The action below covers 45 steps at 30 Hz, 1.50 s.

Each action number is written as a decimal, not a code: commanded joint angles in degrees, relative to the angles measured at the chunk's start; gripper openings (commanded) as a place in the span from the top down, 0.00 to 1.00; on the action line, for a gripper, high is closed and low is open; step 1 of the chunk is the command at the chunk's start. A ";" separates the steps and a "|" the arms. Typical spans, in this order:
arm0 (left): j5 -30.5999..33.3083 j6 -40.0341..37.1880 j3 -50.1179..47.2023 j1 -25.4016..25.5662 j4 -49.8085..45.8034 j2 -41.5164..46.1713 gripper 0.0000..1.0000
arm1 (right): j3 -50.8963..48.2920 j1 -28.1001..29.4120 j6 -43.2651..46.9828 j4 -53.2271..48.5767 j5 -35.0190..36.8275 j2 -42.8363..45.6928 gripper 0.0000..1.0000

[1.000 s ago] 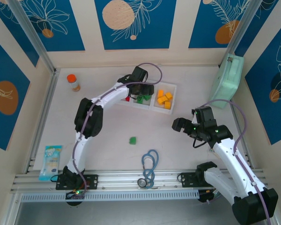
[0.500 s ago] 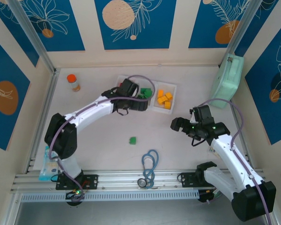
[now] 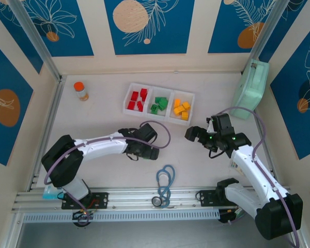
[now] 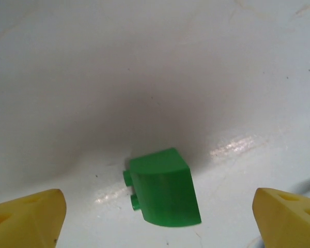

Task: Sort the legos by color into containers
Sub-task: Pick up the lego from the middle-left of the table.

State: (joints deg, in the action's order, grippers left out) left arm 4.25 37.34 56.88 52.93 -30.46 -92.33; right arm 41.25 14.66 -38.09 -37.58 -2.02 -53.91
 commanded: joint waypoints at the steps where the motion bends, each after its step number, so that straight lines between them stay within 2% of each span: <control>1: 1.51 2.68 -0.60 0.60 -2.10 1.89 0.12 | -1.31 0.39 -1.27 0.66 -1.83 0.38 0.01; 3: 1.22 3.07 -0.96 0.60 -1.74 1.66 0.17 | -1.71 0.49 -1.70 1.02 -1.93 0.54 0.01; 5: 1.02 3.09 -1.00 0.58 -1.77 0.99 0.30 | -1.87 0.77 -1.90 1.02 -1.55 0.80 0.01; 8: 1.11 3.03 -0.17 0.43 -2.15 -0.91 0.38 | -2.22 0.78 -2.05 1.02 -0.81 1.47 0.01; 19: 0.56 3.46 1.68 -0.45 -1.42 -5.59 0.39 | -1.84 0.70 -1.53 1.52 -0.08 0.97 0.01; 27: 1.44 4.02 2.72 -1.33 -1.36 -7.55 0.51 | -1.29 0.47 -2.51 2.77 1.58 0.38 0.01; 38: 2.02 4.69 -1.72 -1.27 5.54 -2.05 0.67 | -1.86 0.36 -3.32 4.62 1.32 -1.89 0.01; 45: 6.97 -0.51 1.30 -1.63 2.67 1.98 0.72 | -2.39 -0.21 -4.53 4.50 2.36 0.20 0.01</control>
State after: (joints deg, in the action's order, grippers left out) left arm 7.53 40.01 55.81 51.96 -26.26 -92.14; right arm 39.62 14.94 -41.52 -33.34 -0.34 -55.46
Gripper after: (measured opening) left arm 0.316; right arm 0.991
